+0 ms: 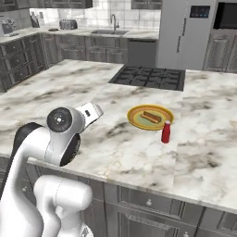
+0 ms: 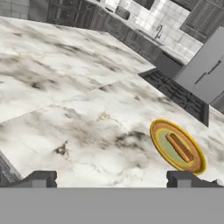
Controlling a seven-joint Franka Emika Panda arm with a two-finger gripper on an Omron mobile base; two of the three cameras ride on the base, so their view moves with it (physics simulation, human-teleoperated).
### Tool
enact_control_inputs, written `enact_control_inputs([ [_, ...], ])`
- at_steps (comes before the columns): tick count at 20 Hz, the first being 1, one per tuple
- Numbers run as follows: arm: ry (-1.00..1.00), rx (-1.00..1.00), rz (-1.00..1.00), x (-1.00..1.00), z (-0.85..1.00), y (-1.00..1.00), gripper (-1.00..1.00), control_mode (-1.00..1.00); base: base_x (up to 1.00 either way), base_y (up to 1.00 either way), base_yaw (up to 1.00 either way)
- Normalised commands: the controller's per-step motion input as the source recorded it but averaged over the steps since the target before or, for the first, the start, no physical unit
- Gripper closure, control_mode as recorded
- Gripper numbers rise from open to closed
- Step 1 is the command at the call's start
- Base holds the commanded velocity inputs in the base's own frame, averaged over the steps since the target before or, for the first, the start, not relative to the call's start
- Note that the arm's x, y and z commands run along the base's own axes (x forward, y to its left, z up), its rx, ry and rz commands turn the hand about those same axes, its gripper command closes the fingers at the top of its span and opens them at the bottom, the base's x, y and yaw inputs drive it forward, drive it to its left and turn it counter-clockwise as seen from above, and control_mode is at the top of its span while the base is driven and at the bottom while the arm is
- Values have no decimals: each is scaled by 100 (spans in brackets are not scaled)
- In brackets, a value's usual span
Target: Move the hot dog bun to the plate on the dining table and place the condiment next to that plate. Then navigate to the fridge and take the sausage and place it on the plate as well.
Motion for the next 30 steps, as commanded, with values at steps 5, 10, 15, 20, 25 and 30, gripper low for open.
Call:
enact_control_inputs([
  [5,0,0,0,0,0,0,-100,100,-14,97,-21],
  [10,0,0,0,0,0,0,-100,100,0,100,-25],
  [15,0,0,0,0,0,0,-100,100,0,100,-23],
  [20,0,0,0,0,0,0,-100,100,-1,100,-19],
  [25,0,0,0,0,0,0,-100,100,0,100,-15],
  [30,0,0,0,0,0,0,-100,100,0,100,-13],
])
